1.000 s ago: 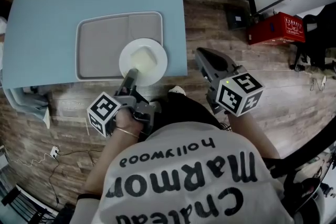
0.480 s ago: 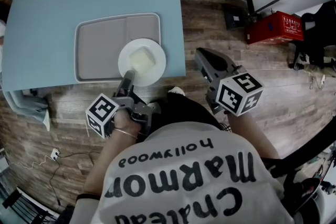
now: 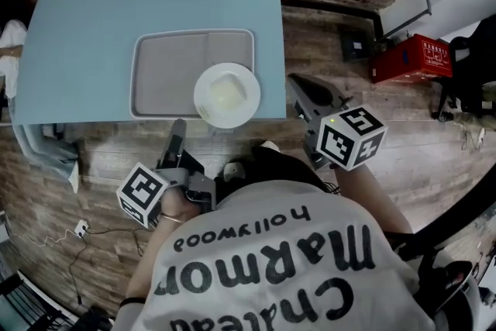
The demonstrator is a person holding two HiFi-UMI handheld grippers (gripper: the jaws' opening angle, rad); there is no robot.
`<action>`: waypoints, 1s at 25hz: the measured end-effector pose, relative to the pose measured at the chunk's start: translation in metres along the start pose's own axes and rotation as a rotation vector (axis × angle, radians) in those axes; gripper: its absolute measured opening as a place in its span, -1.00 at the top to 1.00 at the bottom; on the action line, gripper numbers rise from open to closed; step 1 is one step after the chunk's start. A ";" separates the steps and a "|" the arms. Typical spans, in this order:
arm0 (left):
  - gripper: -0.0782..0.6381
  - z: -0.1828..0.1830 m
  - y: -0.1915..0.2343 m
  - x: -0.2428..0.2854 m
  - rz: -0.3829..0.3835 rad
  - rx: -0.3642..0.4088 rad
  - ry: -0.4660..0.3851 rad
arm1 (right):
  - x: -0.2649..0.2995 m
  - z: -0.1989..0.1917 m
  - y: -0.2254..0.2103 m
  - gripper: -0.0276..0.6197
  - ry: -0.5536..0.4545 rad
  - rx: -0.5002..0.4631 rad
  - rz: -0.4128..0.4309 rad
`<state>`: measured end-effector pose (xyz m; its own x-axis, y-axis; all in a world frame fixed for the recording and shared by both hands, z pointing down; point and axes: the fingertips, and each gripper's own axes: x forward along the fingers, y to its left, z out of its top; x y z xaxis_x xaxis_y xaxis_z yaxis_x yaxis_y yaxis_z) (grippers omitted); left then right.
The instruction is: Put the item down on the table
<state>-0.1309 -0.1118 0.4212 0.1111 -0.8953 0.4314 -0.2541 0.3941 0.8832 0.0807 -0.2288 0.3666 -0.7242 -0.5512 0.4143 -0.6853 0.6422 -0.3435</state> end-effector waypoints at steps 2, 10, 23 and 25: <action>0.16 0.013 -0.026 0.001 -0.112 0.019 -0.040 | 0.002 0.008 0.008 0.88 -0.014 -0.020 0.014; 0.71 0.042 -0.104 -0.010 -0.487 0.152 -0.123 | -0.002 0.037 0.046 0.88 -0.067 -0.185 0.093; 0.71 0.007 -0.112 -0.012 -0.359 1.091 0.166 | -0.004 0.028 0.033 0.88 -0.003 -0.186 0.040; 0.71 0.007 -0.107 -0.011 -0.355 1.054 0.166 | -0.004 0.021 0.029 0.88 0.013 -0.182 0.027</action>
<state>-0.1116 -0.1454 0.3211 0.4454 -0.8520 0.2753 -0.8593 -0.3204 0.3986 0.0621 -0.2190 0.3369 -0.7403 -0.5262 0.4184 -0.6395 0.7431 -0.1971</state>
